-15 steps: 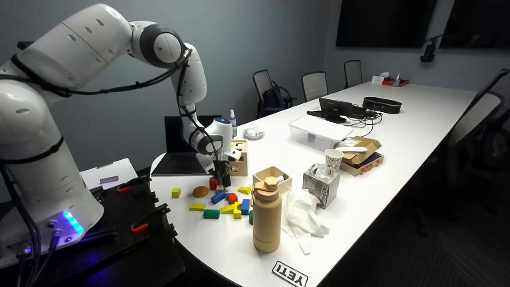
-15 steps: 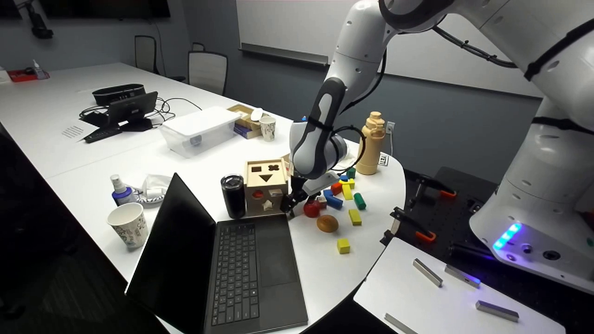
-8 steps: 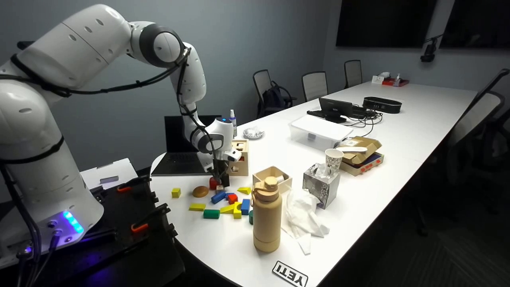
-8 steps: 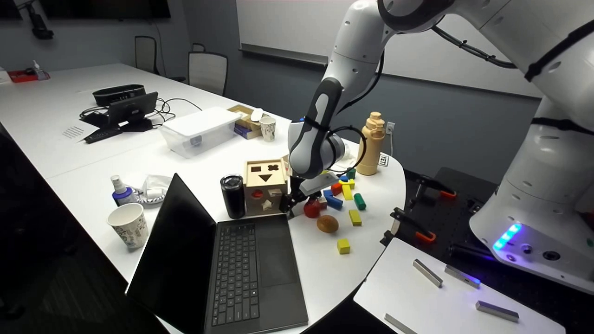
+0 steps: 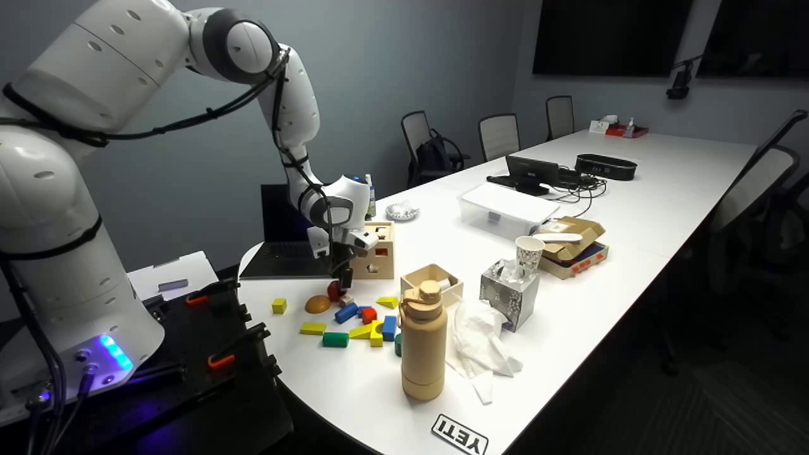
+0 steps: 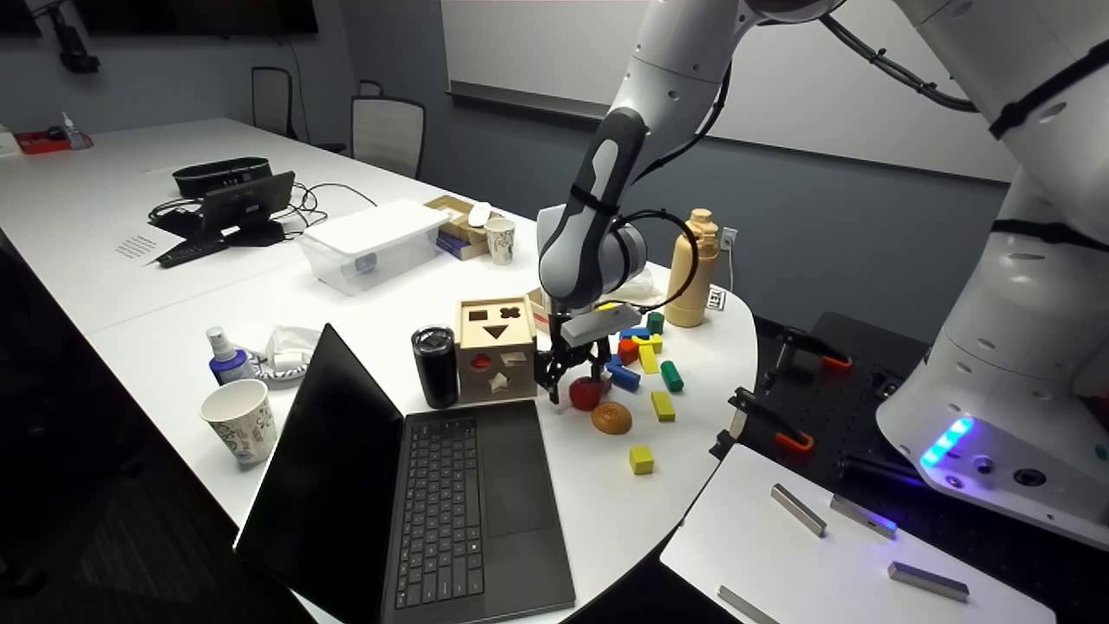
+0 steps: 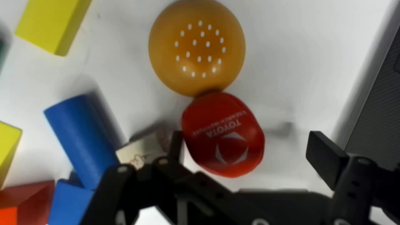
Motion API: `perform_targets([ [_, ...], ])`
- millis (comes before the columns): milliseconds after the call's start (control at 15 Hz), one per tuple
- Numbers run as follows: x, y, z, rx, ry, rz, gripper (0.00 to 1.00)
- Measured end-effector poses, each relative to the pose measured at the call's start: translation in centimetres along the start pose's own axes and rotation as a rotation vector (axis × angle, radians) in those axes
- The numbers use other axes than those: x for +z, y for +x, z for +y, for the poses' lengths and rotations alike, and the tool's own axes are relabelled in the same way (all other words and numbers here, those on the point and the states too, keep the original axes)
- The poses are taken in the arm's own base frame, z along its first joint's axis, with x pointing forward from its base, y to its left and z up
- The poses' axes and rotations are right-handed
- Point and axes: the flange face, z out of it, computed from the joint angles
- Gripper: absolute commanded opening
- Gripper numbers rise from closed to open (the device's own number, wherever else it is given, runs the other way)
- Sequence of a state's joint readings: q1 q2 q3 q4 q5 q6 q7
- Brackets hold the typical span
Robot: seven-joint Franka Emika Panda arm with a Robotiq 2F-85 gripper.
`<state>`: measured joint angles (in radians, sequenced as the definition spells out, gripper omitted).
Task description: Put the yellow squishy ball inside the box
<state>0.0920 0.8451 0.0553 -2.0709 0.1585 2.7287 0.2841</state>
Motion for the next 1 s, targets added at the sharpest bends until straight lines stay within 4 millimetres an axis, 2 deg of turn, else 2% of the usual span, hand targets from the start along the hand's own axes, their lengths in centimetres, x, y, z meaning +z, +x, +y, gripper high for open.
perform_targets([
  [67, -0.2, -0.3, 0.1, 0.006, -0.003, -0.02, 0.75],
  [133, -0.4, -0.5, 0.1, 0.011, -0.005, -0.038, 0.74],
  [467, -0.5, -0.8, 0.4, 0.059, -0.025, -0.057, 0.34],
  [600, -0.6, -0.8, 0.4, 0.094, -0.058, -0.04, 0.21],
  [800, -0.8, -1.0, -0.5, 0.125, -0.103, -0.011, 0.11],
  [1000, -1.1, -1.3, -1.5, 0.135, -0.128, 0.012, 0.11],
])
